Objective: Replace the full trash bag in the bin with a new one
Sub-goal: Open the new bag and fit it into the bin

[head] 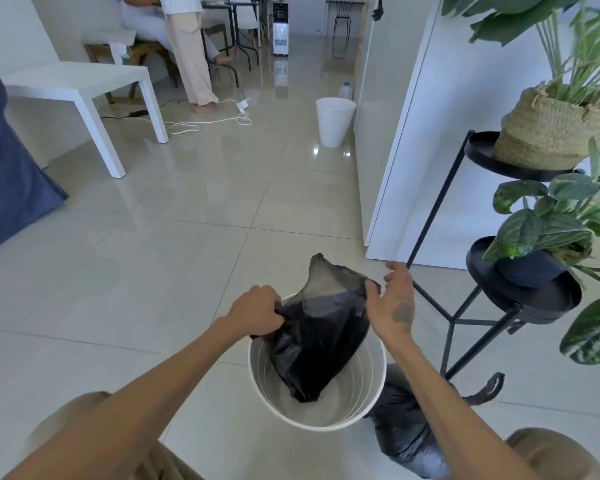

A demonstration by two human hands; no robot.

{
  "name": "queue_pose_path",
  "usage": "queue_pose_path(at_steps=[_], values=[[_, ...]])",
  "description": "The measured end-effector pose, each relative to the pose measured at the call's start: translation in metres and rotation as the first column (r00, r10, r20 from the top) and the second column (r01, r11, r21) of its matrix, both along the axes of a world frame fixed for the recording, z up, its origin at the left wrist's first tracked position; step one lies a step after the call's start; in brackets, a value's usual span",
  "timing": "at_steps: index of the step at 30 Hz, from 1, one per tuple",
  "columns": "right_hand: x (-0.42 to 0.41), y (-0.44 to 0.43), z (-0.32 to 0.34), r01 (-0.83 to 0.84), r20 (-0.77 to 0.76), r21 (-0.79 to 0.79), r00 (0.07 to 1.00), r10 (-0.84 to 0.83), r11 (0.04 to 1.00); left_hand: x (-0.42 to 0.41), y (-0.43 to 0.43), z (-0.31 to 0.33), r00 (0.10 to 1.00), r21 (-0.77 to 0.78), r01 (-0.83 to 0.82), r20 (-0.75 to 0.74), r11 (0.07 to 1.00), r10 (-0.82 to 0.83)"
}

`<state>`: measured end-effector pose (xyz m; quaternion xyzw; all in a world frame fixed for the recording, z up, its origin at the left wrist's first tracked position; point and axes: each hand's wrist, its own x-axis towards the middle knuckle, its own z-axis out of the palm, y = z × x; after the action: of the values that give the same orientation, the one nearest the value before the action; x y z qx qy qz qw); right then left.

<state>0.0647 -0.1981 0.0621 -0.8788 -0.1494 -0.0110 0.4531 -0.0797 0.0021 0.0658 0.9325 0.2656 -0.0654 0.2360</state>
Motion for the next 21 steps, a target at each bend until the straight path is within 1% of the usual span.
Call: queue_pose_path(at_steps=[1, 2, 3, 4, 5, 6, 7, 9, 11, 13, 15, 17, 18, 19, 21], values=[[-0.014, 0.003, 0.0, -0.021, -0.009, 0.004, 1.0, 0.021, 1.0, -0.001, -0.006, -0.002, 0.999, -0.048, -0.017, 0.04, 0.999, 0.019], [-0.027, 0.005, -0.001, -0.075, -0.078, -0.029, 0.994, 0.073, 0.997, -0.002, -0.014, -0.004, 0.996, -0.085, -0.025, 0.083, 0.996, 0.032], [-0.037, 0.008, -0.004, -0.146, -0.202, -0.053, 0.97, 0.133, 0.988, -0.002, -0.022, -0.005, 0.992, -0.117, -0.027, 0.116, 0.993, 0.04], [-0.043, 0.01, -0.01, -0.202, -0.363, -0.03, 0.915, 0.177, 0.979, -0.005, -0.032, -0.007, 0.99, -0.149, -0.01, 0.14, 0.989, 0.031], [-0.047, 0.013, -0.016, -0.231, -0.505, 0.042, 0.834, 0.22, 0.972, -0.007, -0.041, -0.008, 0.987, -0.177, 0.018, 0.16, 0.984, 0.01], [-0.049, 0.014, -0.021, -0.236, -0.575, 0.089, 0.781, 0.244, 0.968, -0.01, -0.05, -0.008, 0.984, -0.208, 0.058, 0.178, 0.976, -0.021], [-0.047, 0.015, -0.029, -0.233, -0.583, 0.124, 0.77, 0.261, 0.964, -0.012, -0.058, -0.011, 0.979, -0.236, 0.101, 0.197, 0.967, -0.054], [-0.045, 0.014, -0.035, -0.231, -0.57, 0.136, 0.777, 0.267, 0.963, -0.017, -0.068, -0.018, 0.966, -0.295, 0.155, 0.244, 0.943, -0.083], [-0.045, 0.009, -0.031, -0.253, -0.562, 0.165, 0.77, 0.302, 0.953, -0.021, -0.072, -0.025, 0.961, -0.365, 0.144, 0.274, 0.92, -0.042], [-0.044, 0.004, -0.03, -0.232, -0.566, 0.213, 0.762, 0.314, 0.949, -0.026, -0.072, -0.026, 0.955, -0.424, 0.121, 0.297, 0.898, 0.011], [-0.044, 0.0, -0.032, -0.179, -0.55, 0.25, 0.783, 0.291, 0.952, -0.035, -0.072, -0.027, 0.947, -0.409, 0.136, 0.322, 0.903, 0.003], [-0.043, -0.003, -0.036, -0.107, -0.533, 0.257, 0.814, 0.233, 0.961, -0.049, -0.077, -0.025, 0.941, -0.34, 0.21, 0.325, 0.917, -0.095], [-0.041, -0.004, -0.038, -0.082, -0.532, 0.25, 0.821, 0.207, 0.965, -0.057, -0.078, -0.024, 0.94, -0.306, 0.265, 0.294, 0.914, -0.174], [-0.04, -0.004, -0.04, -0.067, -0.534, 0.25, 0.823, 0.195, 0.966, -0.064, -0.079, -0.021, 0.937, -0.295, 0.324, 0.233, 0.899, -0.261], [-0.037, -0.006, -0.042, -0.069, -0.545, 0.247, 0.815, 0.197, 0.967, -0.071, -0.074, -0.003, 0.895, -0.366, 0.419, 0.015, 0.831, -0.445]])
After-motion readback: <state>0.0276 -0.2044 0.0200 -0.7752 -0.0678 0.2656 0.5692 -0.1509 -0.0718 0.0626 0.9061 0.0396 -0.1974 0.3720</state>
